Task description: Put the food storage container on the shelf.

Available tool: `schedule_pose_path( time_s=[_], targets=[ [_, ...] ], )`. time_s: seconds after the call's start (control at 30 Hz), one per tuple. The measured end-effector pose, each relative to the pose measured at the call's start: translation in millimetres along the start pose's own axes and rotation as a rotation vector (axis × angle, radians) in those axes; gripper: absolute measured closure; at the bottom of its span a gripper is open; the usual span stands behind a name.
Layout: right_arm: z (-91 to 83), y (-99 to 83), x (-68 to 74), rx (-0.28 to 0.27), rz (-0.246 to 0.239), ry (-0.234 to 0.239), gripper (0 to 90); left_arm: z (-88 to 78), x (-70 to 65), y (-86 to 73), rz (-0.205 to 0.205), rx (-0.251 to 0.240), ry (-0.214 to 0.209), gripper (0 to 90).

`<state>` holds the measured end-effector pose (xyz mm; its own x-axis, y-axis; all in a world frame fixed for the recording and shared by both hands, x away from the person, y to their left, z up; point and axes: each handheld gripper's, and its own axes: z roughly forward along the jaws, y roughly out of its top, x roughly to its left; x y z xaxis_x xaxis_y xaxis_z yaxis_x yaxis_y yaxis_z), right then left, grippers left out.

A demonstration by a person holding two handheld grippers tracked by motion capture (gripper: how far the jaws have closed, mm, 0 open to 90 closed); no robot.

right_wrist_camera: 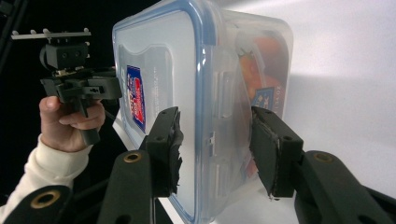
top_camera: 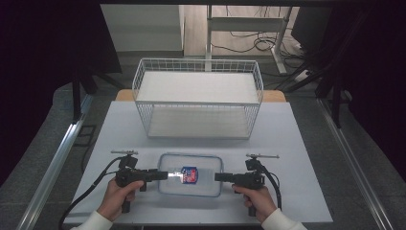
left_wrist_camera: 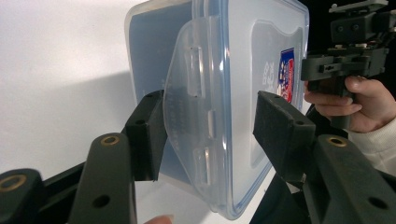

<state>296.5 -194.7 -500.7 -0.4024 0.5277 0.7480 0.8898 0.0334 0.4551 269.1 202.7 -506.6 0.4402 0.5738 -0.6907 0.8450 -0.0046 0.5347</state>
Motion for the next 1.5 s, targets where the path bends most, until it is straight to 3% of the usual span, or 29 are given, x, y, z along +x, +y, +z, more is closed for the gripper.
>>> schedule_pose_path(
  time_s=[0.17,0.43,0.67,0.9,1.13,1.33,1.4,1.5],
  targets=[
    [-0.3,2.1,-1.4,-0.007,0.009,0.001,53.6,-0.9,-2.1,1.9,-0.002,-0.013,-0.010,47.1],
    [-5.9,14.4,-3.7,-0.028,-0.004,-0.003,52.9,4.5,-7.4,16.8,0.035,-0.013,0.000,47.6],
    [-7.6,35.6,-4.2,-0.042,-0.058,-0.023,52.9,10.5,-2.9,37.9,0.048,-0.040,0.006,47.2],
    [-5.5,74.2,-12.2,-0.065,-0.123,-0.045,52.8,23.5,11.0,69.7,0.058,-0.063,0.000,47.3],
    [8.1,104.9,-30.4,-0.101,-0.119,-0.040,52.0,33.7,29.0,100.6,0.073,-0.081,0.030,47.3],
    [22.1,116.6,-41.7,-0.124,-0.127,-0.057,51.9,42.2,44.5,107.8,0.057,-0.100,0.030,46.4],
    [23.5,118.5,-44.4,-0.134,-0.121,-0.056,51.9,46.1,46.4,108.3,0.031,-0.109,0.032,46.4],
    [24.3,120.8,-47.5,-0.145,-0.110,-0.071,51.8,50.1,52.7,108.1,0.028,-0.084,0.026,46.3]
  ],
)
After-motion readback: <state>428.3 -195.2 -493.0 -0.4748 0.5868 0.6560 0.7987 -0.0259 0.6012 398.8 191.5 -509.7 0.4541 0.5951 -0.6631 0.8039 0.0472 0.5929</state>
